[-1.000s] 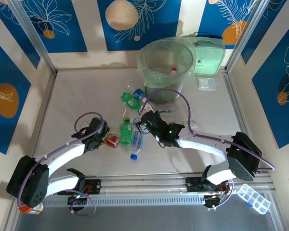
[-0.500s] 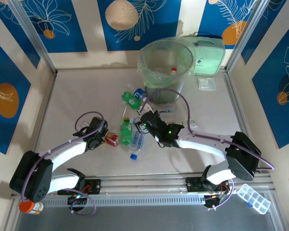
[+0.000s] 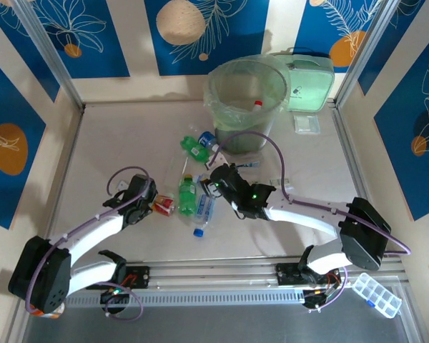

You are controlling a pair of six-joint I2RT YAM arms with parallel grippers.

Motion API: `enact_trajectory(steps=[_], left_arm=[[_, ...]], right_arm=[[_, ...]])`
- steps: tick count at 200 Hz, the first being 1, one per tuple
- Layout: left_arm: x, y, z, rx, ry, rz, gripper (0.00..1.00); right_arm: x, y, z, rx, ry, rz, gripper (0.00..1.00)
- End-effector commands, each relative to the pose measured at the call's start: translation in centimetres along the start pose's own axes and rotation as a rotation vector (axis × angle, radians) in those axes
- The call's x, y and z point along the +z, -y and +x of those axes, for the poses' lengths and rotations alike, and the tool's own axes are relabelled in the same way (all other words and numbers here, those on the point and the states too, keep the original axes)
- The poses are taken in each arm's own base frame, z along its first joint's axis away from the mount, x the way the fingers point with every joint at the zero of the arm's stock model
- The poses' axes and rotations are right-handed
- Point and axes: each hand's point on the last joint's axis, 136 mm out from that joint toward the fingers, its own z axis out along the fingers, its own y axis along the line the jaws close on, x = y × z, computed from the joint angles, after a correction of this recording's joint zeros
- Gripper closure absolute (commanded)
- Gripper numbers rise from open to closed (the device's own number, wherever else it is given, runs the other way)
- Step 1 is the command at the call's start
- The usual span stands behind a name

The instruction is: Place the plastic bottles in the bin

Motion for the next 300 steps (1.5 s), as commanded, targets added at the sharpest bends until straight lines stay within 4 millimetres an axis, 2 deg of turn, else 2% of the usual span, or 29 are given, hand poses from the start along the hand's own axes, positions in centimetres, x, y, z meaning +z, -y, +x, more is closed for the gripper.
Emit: enact_trajectory(steps=[1,34,48,67,117,139,156,198,225,242,271,300], left_arm=[[-0.6,-0.7,-0.9,0.007,0.038,-0.012,0.82],[-2.3,0.5,-2.3,0.028,0.093,0.063,0.86],[-3.2,1.3,-2.9,0.047,0.12,0.125,0.91],[-4.4,3.1,-3.3,0.09,0.148,0.26,0.97],[-8.2,7.6,-3.0,0.25,0.193,0.586,0.98],[-9.9,9.8,-1.7,0.324,0.178,0.781,0.99],[-12.1,11.8,-0.6,0.39,0.175,0.953,1.0],[-13.8,13.7,1.0,0.439,0.126,1.092,1.0],[-15.1,15.6,3.2,0.492,0.038,1.21,1.0],[-15.4,16.4,4.8,0.52,-0.014,1.272,1.0],[-15.0,17.1,6.1,0.541,-0.068,1.292,1.0],[-15.0,17.3,7.5,0.586,-0.077,1.284,1.0]], right_arm=[[-0.7,0.3,-1.0,0.031,0.051,0.007,0.27],[-0.7,0.5,-1.0,0.044,0.051,0.003,0.27],[-0.8,0.5,-1.0,0.054,0.053,-0.003,0.27],[-0.8,0.6,-0.9,0.07,0.05,-0.012,0.27],[-1.9,0.7,-1.3,0.173,0.081,-0.126,0.28],[-3.0,0.0,-1.8,0.221,0.12,-0.24,0.28],[-3.8,-0.4,-2.0,0.245,0.138,-0.321,0.28],[-5.2,-1.9,-2.5,0.249,0.153,-0.469,0.24],[-5.4,-3.9,-2.5,0.236,0.11,-0.587,0.17],[-5.5,-5.4,-2.4,0.256,0.064,-0.694,0.09],[-6.0,-6.9,-2.5,0.292,0.042,-0.819,0.05],[-5.4,-8.0,-1.8,0.249,0.002,-0.807,0.05]])
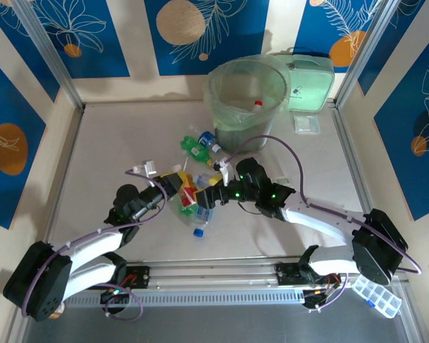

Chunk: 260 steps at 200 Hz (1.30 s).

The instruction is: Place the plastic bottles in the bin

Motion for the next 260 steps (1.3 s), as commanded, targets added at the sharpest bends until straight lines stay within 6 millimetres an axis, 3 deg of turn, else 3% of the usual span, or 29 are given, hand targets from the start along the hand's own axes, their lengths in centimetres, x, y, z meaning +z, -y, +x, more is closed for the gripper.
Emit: enact_trajectory(steps=[1,40,94,116,130,160,183,218,260], left_arm=[[0.7,4.2,-1.2,0.081,0.027,0.136,1.0],[1.2,4.5,-0.2,0.103,0.006,0.124,1.0],[1.6,4.7,0.3,0.115,-0.008,0.125,1.0],[1.5,4.8,0.3,0.125,-0.006,0.124,1.0],[1.5,5.0,0.2,0.129,-0.005,0.128,0.89],[1.0,5.3,-0.2,0.156,0.009,0.121,0.43],[0.2,4.9,-1.1,0.175,0.051,0.077,0.21],[-2.6,3.4,-3.1,0.195,0.179,-0.042,0.13],[-7.9,-3.2,-5.1,0.125,0.31,-0.463,0.15]], right_arm=[[0.6,-2.2,-0.9,-0.026,-0.012,-0.077,0.05],[2.2,-1.5,0.0,-0.04,-0.072,-0.002,0.13],[2.0,-1.2,-0.2,-0.053,-0.053,0.026,0.37],[2.0,-1.2,-0.2,-0.043,-0.055,0.02,0.43],[1.9,-1.2,-0.2,-0.036,-0.052,0.017,0.45],[1.6,-1.0,-0.4,-0.023,-0.039,0.019,0.46],[1.0,-0.7,-0.7,-0.035,-0.014,0.037,0.46],[0.0,0.7,-1.4,-0.063,0.017,0.133,0.47],[-1.9,1.5,-2.9,-0.136,0.038,0.295,0.52]])
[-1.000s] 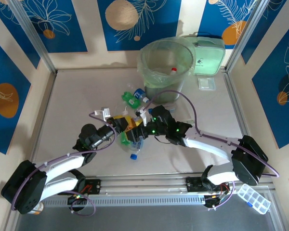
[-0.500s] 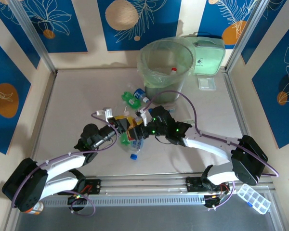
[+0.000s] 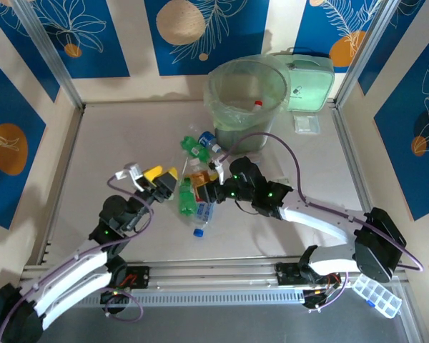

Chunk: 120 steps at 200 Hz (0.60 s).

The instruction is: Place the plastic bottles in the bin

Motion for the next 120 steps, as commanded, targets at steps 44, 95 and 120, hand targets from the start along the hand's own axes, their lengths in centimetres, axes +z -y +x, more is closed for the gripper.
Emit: enact_trajectory(steps=[44,95,120], left_arm=[[-2.5,-7.2,0.6,-0.002,0.002,-0.394,0.16],[-1.8,-7.3,1.3,0.003,-0.035,-0.402,0.17],[-1.8,-7.1,1.1,0.015,-0.029,-0.393,0.17]], right_arm=[[-4.9,2.1,-5.9,-0.082,0.08,0.284,0.52],[-9.8,4.9,-16.6,-0.056,0.238,0.41,0.51],[-11.1,9.3,-21.0,0.01,0.283,0.467,0.51]])
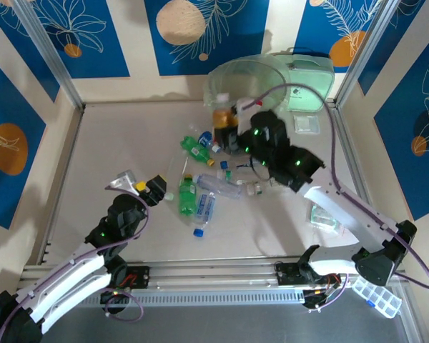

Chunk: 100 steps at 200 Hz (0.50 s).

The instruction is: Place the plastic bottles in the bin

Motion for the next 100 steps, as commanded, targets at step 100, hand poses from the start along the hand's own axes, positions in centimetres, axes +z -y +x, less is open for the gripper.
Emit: enact_trajectory(steps=[100], left_arm=[[0.0,1.3,-1.4,0.001,0.034,0.024,0.17]], right_arm=[[12.2,16.4,-2.6,-0.111,-0.254,0.39,0.5]])
